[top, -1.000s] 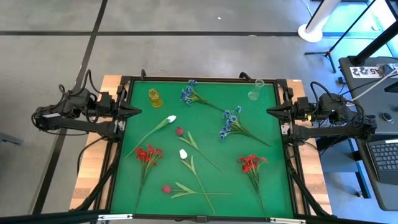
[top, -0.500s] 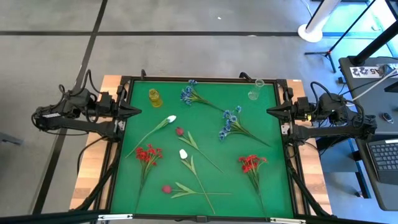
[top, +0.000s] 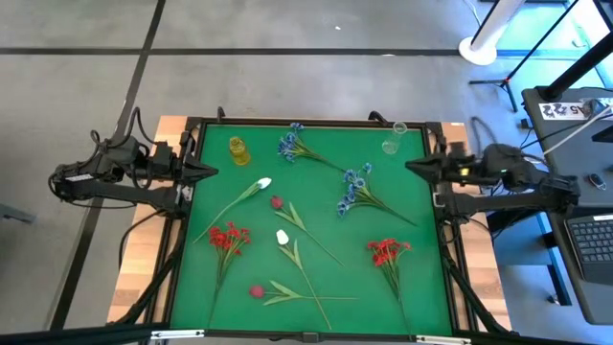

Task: Sort flowers into vase by color
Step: Put the bottom light blue flowers into the transparent vase

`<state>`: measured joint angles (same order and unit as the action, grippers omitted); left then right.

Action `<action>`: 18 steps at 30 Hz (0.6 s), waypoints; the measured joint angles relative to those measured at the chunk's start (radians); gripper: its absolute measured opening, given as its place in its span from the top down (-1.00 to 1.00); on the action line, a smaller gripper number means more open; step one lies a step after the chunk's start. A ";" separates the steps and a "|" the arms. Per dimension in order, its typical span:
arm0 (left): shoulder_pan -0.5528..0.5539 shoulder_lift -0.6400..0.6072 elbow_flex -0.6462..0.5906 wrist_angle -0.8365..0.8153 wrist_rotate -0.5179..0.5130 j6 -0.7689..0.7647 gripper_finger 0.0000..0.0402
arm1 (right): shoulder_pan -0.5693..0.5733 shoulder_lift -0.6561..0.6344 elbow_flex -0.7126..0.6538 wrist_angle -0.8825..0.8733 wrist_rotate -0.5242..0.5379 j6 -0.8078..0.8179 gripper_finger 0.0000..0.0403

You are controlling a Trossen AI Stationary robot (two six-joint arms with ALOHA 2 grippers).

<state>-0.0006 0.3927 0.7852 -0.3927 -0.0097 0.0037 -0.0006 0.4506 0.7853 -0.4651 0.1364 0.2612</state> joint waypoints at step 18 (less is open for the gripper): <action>0.000 0.000 0.000 0.000 0.000 0.000 1.00 | 0.000 0.459 -0.002 -0.387 0.150 0.097 0.87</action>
<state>-0.0006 0.3927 0.7853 -0.3927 -0.0097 0.0036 -0.0002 0.9095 0.7834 -0.8518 0.2861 0.3584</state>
